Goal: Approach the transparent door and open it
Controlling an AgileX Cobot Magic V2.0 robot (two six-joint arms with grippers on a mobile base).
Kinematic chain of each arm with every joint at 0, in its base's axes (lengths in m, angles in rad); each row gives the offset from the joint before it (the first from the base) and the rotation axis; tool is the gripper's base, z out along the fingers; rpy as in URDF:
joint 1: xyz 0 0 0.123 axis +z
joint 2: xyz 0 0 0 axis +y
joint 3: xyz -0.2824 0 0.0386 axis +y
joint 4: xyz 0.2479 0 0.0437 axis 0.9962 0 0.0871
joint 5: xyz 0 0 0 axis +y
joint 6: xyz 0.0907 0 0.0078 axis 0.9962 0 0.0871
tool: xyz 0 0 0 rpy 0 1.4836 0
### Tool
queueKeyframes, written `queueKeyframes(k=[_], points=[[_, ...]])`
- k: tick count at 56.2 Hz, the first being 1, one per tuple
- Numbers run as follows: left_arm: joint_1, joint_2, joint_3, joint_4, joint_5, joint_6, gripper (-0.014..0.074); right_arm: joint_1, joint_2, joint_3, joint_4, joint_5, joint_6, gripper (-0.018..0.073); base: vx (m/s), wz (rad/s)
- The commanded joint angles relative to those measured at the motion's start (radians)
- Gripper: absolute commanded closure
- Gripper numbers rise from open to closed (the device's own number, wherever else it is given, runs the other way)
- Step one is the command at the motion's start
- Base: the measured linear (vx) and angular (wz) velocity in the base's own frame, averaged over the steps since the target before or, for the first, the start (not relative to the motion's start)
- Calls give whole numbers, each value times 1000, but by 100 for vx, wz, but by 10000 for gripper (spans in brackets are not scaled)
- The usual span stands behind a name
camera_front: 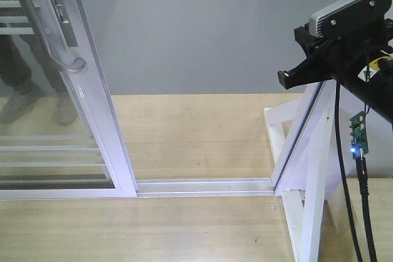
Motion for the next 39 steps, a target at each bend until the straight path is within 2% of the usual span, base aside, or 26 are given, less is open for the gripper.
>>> queueKeyframes(k=[1,11,25,33,39], points=[[-3,-104,31,7,-89,1,596,-6,-40,-28,26,-65,17,565,0,0],[-3,-295,325,-57,-290,-1,596,-6,-114,-28,118,-8,13,565,0,0],[-3,-543,778,-136,-606,-2,596,-6,-282,-28,119,195,13,564,0,0],[-3,-667,961,-179,-653,-2,596,-6,-388,-26,119,291,13,564,0,0],[-3,-769,1071,-192,-641,-2,596,-6,-478,38,119,282,18,564,0,0]])
